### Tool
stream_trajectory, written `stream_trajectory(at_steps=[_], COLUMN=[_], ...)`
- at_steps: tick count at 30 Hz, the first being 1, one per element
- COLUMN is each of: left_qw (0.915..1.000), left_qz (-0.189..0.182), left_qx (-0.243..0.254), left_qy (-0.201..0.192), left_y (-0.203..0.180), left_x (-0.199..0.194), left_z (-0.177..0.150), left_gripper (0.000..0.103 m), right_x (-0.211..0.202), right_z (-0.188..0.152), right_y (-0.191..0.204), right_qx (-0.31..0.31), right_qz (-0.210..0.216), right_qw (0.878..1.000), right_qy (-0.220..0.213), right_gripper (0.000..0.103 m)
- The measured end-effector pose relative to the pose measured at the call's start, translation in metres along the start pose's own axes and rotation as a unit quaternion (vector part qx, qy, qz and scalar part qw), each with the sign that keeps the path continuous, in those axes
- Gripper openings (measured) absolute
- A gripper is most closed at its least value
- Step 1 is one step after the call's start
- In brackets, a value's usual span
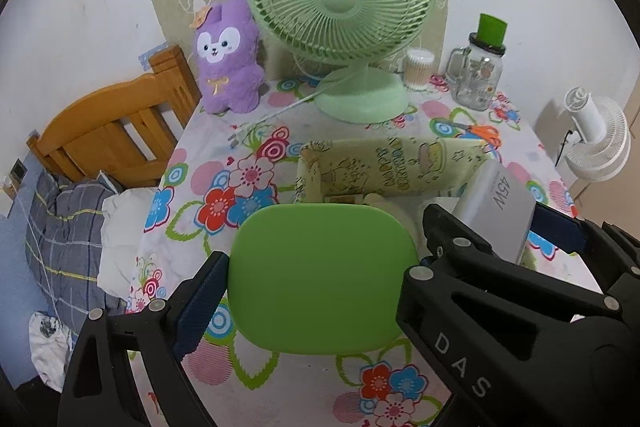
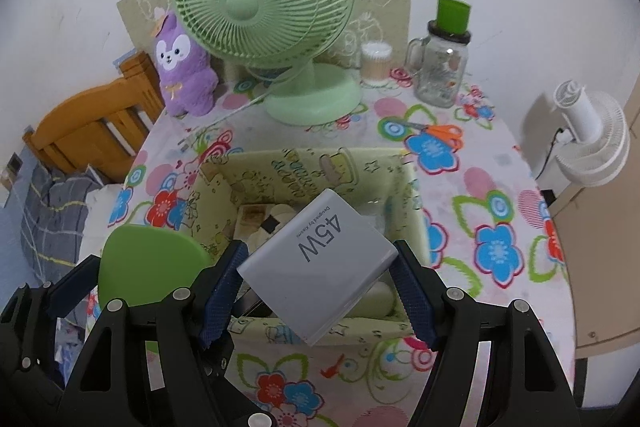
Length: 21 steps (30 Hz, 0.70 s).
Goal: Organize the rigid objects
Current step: 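Lower charger box into basket and open right tool while left tool holds green lid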
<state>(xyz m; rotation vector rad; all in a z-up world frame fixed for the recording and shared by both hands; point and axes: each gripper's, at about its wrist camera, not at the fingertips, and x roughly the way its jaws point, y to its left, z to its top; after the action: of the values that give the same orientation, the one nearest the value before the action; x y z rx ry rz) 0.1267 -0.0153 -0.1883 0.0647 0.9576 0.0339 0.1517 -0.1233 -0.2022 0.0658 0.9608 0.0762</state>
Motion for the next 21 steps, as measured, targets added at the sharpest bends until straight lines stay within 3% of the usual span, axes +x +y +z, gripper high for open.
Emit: stream_trajectory(at_steps=[14, 16, 17, 21], left_qw=[0.9995, 0.9996, 0.9997, 0.9999], left_qz=[0.006, 0.005, 0.003, -0.006], left_qx=[-0.010, -0.008, -0.007, -0.005], left_qy=[0.029, 0.026, 0.025, 0.014], left_y=[0.003, 0.002, 0.002, -0.002], left_x=[0.026, 0.025, 0.024, 0.020], left_z=[-0.001, 0.000, 0.001, 0.007], left_gripper=[0.095, 0.095, 0.095, 0.095], right_x=[0.029, 0.028, 0.028, 0.020], right_z=[0.000, 0.002, 0.003, 0.008], right_y=[0.000, 0.000, -0.001, -0.007], right_qx=[0.013, 0.006, 0.006, 0.012], right_qz=[0.019, 0.017, 0.018, 0.009], right_qw=[0.999, 1.000, 0.999, 1.000], right_qy=[0.027, 0.025, 0.026, 0.013], right_gripper=[0.076, 0.079, 0.085, 0.086])
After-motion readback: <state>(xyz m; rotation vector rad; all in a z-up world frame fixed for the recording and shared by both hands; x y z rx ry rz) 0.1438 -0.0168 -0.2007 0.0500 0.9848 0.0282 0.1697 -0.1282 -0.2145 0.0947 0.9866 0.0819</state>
